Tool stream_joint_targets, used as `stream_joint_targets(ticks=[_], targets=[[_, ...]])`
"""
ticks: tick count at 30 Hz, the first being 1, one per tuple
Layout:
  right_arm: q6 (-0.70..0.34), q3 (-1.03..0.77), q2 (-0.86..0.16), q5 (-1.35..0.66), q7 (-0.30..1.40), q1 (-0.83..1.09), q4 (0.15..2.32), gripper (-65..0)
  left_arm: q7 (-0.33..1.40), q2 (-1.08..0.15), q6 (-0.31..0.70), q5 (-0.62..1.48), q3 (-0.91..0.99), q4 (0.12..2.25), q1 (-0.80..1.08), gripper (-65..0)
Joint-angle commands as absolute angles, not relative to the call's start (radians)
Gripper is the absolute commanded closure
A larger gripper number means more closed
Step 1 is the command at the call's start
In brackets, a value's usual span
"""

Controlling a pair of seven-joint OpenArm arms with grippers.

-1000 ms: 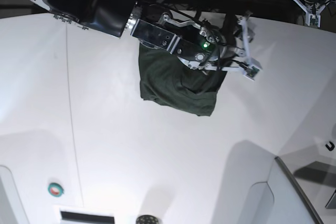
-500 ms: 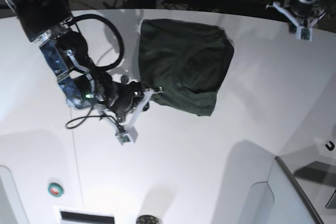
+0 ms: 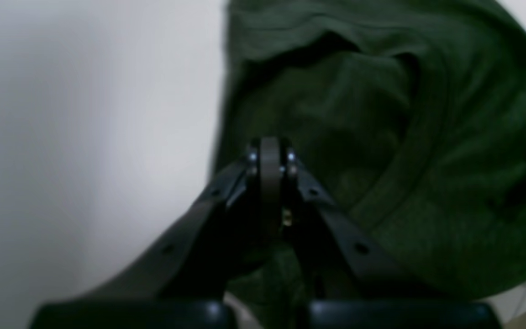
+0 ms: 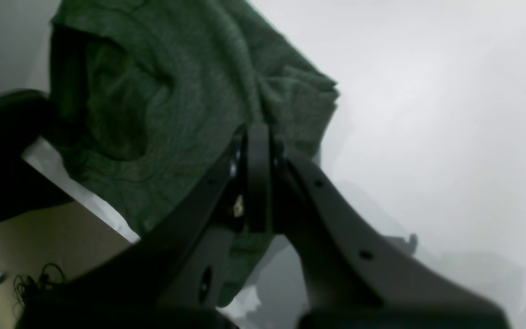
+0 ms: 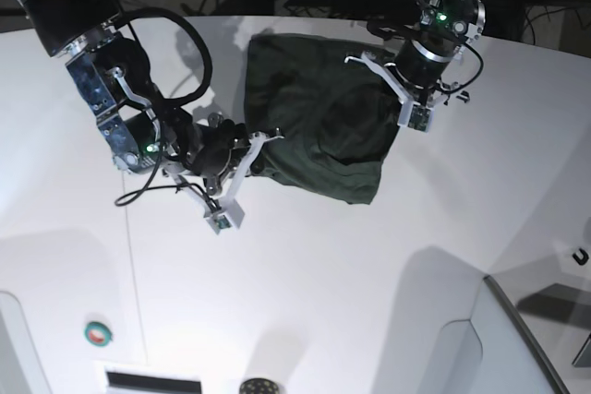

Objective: Layout the t-shirt on the table in an organized manner, then fold the t-shirt properly
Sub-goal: 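Grasp the shirt sides with both grippers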

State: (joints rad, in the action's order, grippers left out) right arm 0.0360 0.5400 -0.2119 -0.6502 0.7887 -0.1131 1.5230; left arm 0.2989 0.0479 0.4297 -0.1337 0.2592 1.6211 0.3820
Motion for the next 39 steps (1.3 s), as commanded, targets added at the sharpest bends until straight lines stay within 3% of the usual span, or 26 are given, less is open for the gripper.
stream_joint_targets(ticks=[1, 6, 9, 15, 20, 23, 30, 33, 35, 36, 39], targets=[[0.030, 0.536, -0.214, -0.654, 0.756, -0.131, 1.521, -0.6, 0.283, 0.039, 0.423, -0.131, 0.265, 1.595, 0.366, 0.0], [0.027, 0.539, -0.213, -0.654, 0.677, -0.133, 1.415, -0.5, 0.280, -0.008, 0.401, -0.130, 0.265, 1.446, 0.344, 0.0], [0.027, 0.538, -0.209, -0.654, 0.610, -0.140, 1.316, -0.3, 0.278, -0.016, 0.331, -0.130, 0.265, 1.442, 0.355, 0.0], [0.027, 0.536, -0.214, -0.659, 0.579, -0.142, 1.313, -0.2, 0.278, -0.030, 0.325, -0.130, 0.265, 1.452, 0.366, 0.0], [0.027, 0.535, -0.228, -0.659, 0.581, -0.081, 1.523, -0.3, 0.285, -0.027, 0.325, -0.117, 0.265, 1.575, 0.390, 0.0], [0.027, 0.535, -0.228, -0.659, 0.588, -0.076, 1.521, -0.5, 0.294, -0.027, 0.326, -0.064, 0.265, 1.692, 0.404, 0.0], [0.027, 0.535, -0.254, -0.659, 0.590, -0.053, 1.471, -0.2, 0.568, -0.120, 0.326, 0.102, 0.277, 1.877, 0.415, 0.0], [0.027, 0.535, -0.266, -0.659, 0.590, -0.042, 1.475, -0.2, 0.581, -0.139, 0.328, 0.130, 0.334, 1.816, 0.386, -33.6], [0.027, 0.535, -0.266, -0.659, 0.588, -0.038, 1.475, -0.2, 0.581, -0.147, 0.337, 0.153, 0.378, 1.753, 0.366, -51.8], [0.027, 0.536, -0.266, -0.659, 0.588, -0.038, 1.475, -0.2, 0.581, -0.157, 0.361, 0.173, 0.384, 1.715, 0.351, -56.1], [0.027, 0.539, -0.266, -0.659, 0.588, -0.038, 1.474, -0.2, 0.581, -0.182, 0.472, 0.236, 0.384, 1.587, 0.295, -57.1]])
